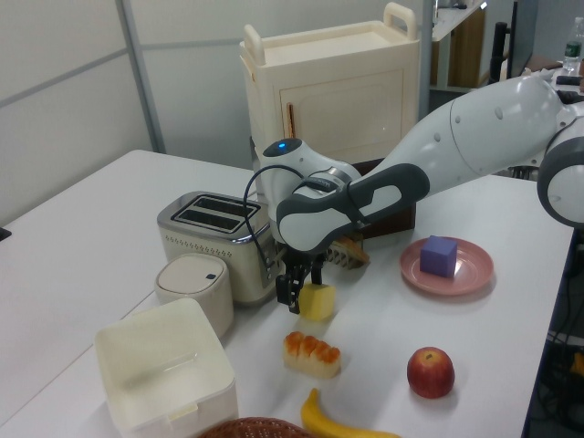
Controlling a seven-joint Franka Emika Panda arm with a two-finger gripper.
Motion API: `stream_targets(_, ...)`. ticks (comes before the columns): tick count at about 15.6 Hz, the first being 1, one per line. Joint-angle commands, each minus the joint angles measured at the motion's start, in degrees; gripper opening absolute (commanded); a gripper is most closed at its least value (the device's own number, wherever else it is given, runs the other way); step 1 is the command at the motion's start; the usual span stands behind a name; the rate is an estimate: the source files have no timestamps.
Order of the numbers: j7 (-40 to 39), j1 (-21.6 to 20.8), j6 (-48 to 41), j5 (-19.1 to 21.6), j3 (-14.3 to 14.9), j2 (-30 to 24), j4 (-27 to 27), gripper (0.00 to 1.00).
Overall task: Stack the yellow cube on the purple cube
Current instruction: 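Lower the gripper around the yellow cube and close on it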
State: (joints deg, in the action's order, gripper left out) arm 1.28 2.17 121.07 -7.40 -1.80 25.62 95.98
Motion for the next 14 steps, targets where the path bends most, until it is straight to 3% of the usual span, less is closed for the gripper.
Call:
stream_targets(1,-1.1,-0.8,-1.5,-2.8,0.5,-1.4,0.8,1.0)
stream_targets(8,-0.8,-1.3,-1.8,-5.7,0.5,-1.4,1.1,1.0)
stream_targets(14,2.6,-1.3,-3.2,-5.7,0.4,-1.4,3.9,0.99)
